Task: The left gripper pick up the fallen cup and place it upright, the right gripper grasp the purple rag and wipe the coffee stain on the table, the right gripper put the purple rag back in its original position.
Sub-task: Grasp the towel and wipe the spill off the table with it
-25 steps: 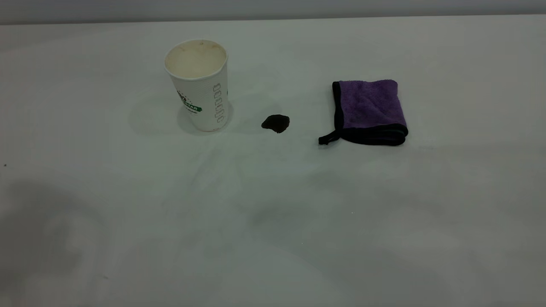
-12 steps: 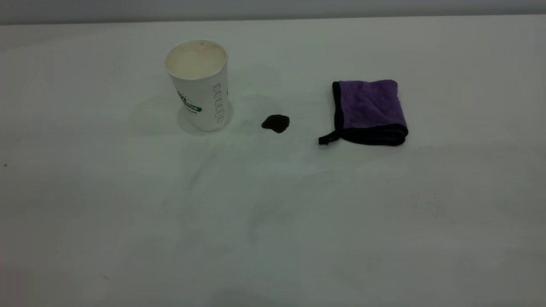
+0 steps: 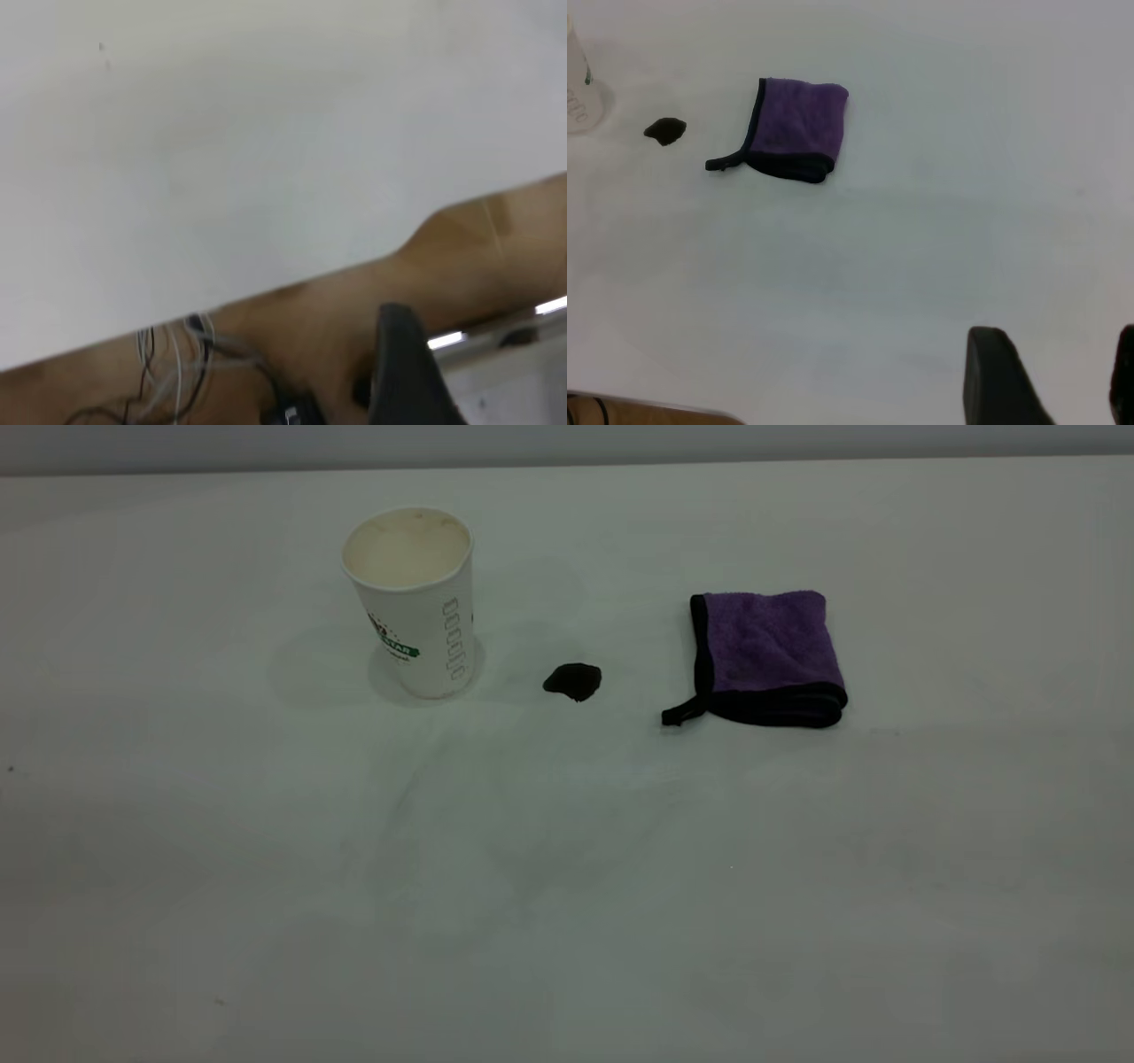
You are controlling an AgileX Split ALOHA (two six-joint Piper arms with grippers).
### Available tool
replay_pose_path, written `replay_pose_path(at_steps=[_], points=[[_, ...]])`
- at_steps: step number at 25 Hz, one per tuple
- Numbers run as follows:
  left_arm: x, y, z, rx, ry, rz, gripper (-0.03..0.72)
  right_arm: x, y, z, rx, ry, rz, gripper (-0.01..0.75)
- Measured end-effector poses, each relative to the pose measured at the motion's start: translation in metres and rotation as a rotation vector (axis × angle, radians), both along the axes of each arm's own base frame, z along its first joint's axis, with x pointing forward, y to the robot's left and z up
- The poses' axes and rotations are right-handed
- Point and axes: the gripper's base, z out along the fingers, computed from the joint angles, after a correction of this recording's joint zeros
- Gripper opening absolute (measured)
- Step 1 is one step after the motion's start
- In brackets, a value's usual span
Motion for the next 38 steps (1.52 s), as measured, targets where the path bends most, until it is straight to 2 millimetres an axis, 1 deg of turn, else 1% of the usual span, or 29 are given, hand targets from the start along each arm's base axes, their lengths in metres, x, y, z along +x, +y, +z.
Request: replay_pose_path(at_steps=[4,11,15,29,31,33,35,38], points=[[-0.013,0.003,0.002,-0.016,-0.092,0.034,0.496,0.000,0.000,0.000,0.000,0.000,0.000,0.346],[-0.034,0.006,0.003,-0.019,-0.240,0.209,0.496,0.000,0.000,0.000,0.000,0.000,0.000,0.346],[-0.045,0.005,0.002,-0.021,-0.310,0.232,0.496,0.000,0.000,0.000,0.000,0.000,0.000,0.346],[-0.047,0.005,0.001,-0.024,-0.319,0.217,0.496,0.001,0.000,0.002,-0.020,-0.011,0.016,0.346],[-0.047,0.005,0.001,-0.026,-0.318,0.204,0.496,0.006,0.001,0.006,-0.030,0.019,0.025,0.353],[-0.047,0.005,0.001,-0.027,-0.318,0.199,0.496,0.020,0.002,0.012,-0.033,0.069,0.040,0.376],[-0.047,0.005,0.001,-0.027,-0.318,0.199,0.496,0.038,0.004,0.022,-0.039,0.084,0.063,0.407],[-0.047,0.005,0.001,-0.027,-0.318,0.199,0.496,0.072,0.009,0.035,-0.043,0.104,0.114,0.464]])
